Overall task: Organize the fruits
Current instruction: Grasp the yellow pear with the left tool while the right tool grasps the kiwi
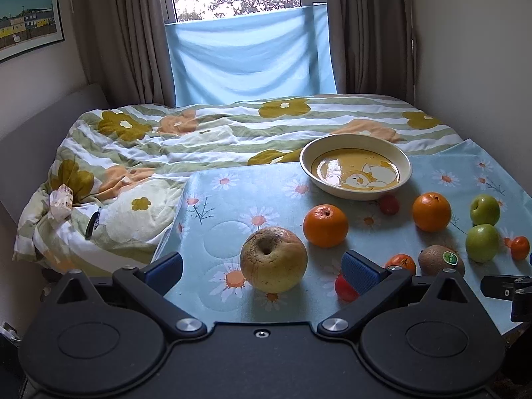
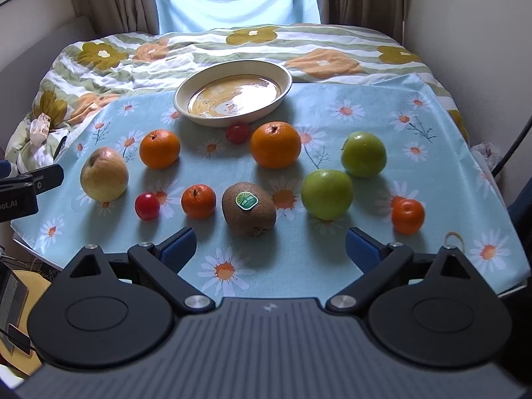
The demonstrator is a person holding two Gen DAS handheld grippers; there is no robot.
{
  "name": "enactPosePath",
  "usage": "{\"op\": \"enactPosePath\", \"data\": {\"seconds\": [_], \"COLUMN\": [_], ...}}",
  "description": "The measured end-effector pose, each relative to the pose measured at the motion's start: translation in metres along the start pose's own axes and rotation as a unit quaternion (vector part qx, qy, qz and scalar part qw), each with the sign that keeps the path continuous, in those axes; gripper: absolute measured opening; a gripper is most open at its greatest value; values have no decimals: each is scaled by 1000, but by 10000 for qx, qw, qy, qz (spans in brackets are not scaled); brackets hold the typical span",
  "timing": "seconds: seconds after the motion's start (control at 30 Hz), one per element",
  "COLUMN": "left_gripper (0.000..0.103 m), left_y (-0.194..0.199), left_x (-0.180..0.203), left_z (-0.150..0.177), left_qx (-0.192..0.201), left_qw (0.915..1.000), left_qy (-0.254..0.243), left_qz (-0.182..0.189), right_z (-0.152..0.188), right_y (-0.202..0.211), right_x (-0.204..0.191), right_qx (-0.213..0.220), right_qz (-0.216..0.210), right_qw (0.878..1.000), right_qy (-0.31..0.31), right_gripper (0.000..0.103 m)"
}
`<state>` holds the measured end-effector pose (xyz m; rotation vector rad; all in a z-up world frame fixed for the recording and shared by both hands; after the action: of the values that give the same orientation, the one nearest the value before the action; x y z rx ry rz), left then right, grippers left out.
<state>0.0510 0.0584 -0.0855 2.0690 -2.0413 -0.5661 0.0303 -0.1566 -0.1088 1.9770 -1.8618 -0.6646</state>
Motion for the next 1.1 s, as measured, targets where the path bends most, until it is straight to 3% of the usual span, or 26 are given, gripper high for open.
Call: {"op": "enactPosePath", "data": {"seconds": [0.53, 0.77, 0.9, 1.1], "left_gripper": [96, 90, 79, 78], "left_y": [-75, -94, -99, -99], "left_x": [-6, -1, -3, -1], "left_z": [36, 39, 43, 43], "left_qx": [-231, -438, -579, -571], "left_qw": [9992, 9982, 9965, 9969], "left_qy": [334, 410, 594, 512], "left_qz": [44, 38, 136, 167], "right_z": [31, 30, 30, 30], "right_y": [-66, -76, -81, -87], "right_x": [-13, -12, -13, -14], "right_qx": [118, 120, 122, 87], "right_qz": [-276, -396, -439, -516], "right_qw": [9989, 9983, 9978, 9970], "right_qy": [357, 399, 471, 574], "right_gripper": [103, 94, 91, 83]}}
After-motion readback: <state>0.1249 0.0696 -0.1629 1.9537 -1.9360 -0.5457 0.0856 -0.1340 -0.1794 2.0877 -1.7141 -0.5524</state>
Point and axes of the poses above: each gripper's, at about its wrist camera, not at the fingertips, and y roughly against the way its jaws point, x to its right, z to its underside, the point moved 4 cm from there along -y, roughly the way its jaws point, and after that the axes turned 15 degrees about x, right-handed, at the moved point
